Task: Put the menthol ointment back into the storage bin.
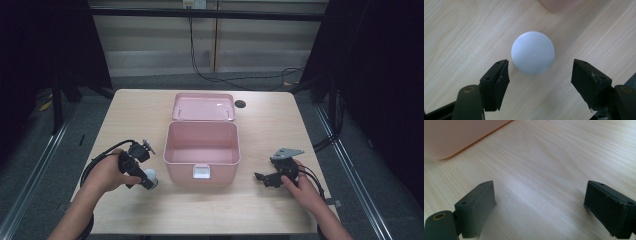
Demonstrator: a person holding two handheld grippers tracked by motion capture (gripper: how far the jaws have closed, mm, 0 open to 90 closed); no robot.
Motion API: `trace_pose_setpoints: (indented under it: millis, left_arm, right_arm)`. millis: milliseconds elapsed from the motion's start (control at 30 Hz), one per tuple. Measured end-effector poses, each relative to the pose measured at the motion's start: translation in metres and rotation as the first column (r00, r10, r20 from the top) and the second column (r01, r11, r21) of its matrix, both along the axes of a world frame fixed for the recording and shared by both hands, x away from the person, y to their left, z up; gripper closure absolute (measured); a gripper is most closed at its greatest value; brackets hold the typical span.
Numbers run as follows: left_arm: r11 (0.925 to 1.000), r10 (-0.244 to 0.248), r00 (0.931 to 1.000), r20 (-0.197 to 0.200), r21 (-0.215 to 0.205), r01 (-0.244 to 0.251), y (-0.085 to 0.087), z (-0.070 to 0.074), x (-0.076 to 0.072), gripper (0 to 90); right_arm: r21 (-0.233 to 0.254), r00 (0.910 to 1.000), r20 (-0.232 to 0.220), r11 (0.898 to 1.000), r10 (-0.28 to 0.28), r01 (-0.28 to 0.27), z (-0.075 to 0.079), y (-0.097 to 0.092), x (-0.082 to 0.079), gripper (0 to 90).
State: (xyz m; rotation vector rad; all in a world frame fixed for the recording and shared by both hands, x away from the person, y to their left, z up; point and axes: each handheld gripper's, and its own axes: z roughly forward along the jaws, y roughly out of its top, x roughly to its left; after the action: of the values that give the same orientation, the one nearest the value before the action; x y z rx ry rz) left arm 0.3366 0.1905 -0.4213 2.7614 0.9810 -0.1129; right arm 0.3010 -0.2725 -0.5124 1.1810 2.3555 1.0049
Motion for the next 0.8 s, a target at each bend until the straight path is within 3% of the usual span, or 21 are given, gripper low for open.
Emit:
trace_pose_setpoints:
  millis: [533, 800]
  left_arm:
    - [0.9999, 0.006, 1.0000, 0.005, 0.009, -0.006, -0.005, -0.006, 0.009, 35.9]
    - [0.9989, 0.047, 0.9989, 0.002, 0.003, -0.047, -0.005, -0.008, 0.013, 42.6]
  right_arm:
    - [0.000, 1.0000, 0.000, 1.000, 0.000, 0.000, 0.000, 0.000, 0.000, 9.1]
    - [0.000, 1.0000, 0.000, 1.000, 0.000, 0.000, 0.000, 0.000, 0.000, 9.2]
